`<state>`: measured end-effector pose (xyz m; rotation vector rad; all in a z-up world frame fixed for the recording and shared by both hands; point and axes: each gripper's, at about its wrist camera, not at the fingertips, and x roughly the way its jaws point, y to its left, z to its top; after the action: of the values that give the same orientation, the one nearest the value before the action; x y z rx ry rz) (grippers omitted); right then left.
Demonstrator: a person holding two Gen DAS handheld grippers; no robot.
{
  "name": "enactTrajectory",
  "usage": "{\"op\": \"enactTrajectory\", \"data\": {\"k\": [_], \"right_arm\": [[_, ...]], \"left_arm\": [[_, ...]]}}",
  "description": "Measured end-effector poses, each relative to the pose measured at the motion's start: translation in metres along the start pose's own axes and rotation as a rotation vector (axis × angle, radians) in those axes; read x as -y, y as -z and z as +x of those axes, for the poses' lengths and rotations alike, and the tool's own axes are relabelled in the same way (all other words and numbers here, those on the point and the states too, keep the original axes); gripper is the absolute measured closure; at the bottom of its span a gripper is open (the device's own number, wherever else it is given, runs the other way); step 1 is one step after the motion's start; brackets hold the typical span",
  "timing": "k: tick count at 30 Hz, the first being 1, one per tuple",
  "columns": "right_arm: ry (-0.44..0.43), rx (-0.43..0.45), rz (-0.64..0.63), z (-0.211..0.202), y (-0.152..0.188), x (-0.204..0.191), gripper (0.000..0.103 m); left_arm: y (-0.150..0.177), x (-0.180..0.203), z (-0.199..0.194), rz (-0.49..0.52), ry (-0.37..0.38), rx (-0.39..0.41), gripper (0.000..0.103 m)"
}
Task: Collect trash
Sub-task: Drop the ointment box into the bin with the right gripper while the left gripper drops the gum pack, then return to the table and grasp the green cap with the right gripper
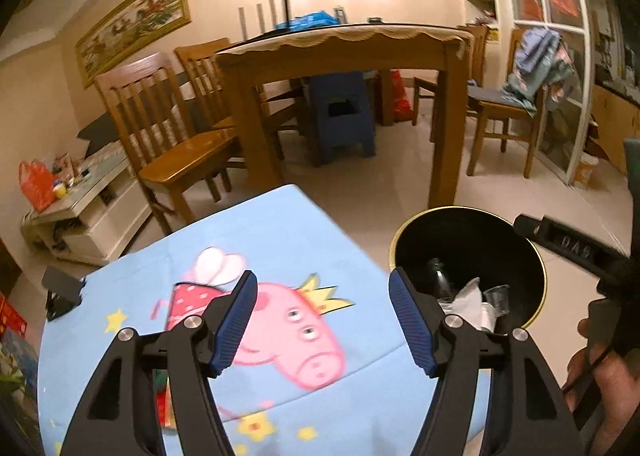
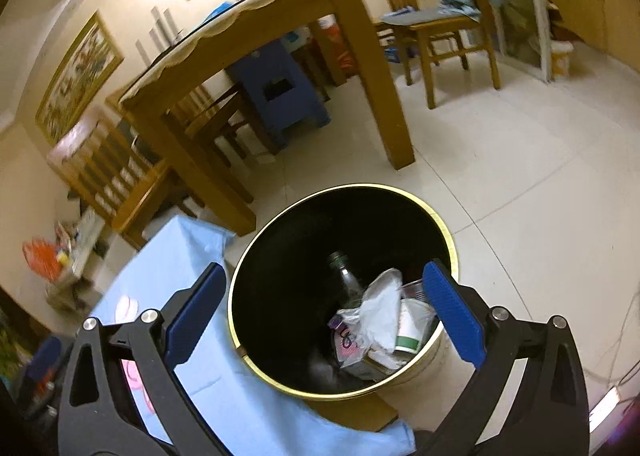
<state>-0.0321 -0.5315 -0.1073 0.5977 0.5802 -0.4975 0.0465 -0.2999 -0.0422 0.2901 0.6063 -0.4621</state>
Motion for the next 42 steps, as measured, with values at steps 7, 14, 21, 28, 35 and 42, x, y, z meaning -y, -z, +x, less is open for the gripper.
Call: {"op": "enactTrajectory", "data": {"k": [7,14,21,28,35,42], "right_arm": [[-0.035,-0.037,-0.188,0.008,0.026,-0.074,0.006],[-0.162,-0.062,-0.407,0.007,0.059,-0.146,0.006],[-0.319,-0.181,-0.668,0.003,0.117,-0.225,0.006],[-0.413,-0.393,-0.714,0.023,0.176,-0.303,0.012],[-0.316,-0.327,-0.791,0.026,0.2,-0.351,0.035],[-0.34,-0.354,-0.849,0.042,0.209,-0.346,0.059]], "left_arm": [[0.016,-0.06,-0.01,-0.086,-0.039,-0.007,0.036],[0.04,-0.121,-0.015,-0.166,-0.081,-0.023,0.026],[0.088,-0.221,-0.01,-0.281,-0.268,-0.077,0.011],[0.122,-0.312,-0.015,-0.478,-0.361,-0.145,0.01],[0.128,-0.331,-0.019,-0.558,-0.346,-0.156,0.009],[0.127,-0.326,-0.021,-0.552,-0.312,-0.143,0.009]]}}
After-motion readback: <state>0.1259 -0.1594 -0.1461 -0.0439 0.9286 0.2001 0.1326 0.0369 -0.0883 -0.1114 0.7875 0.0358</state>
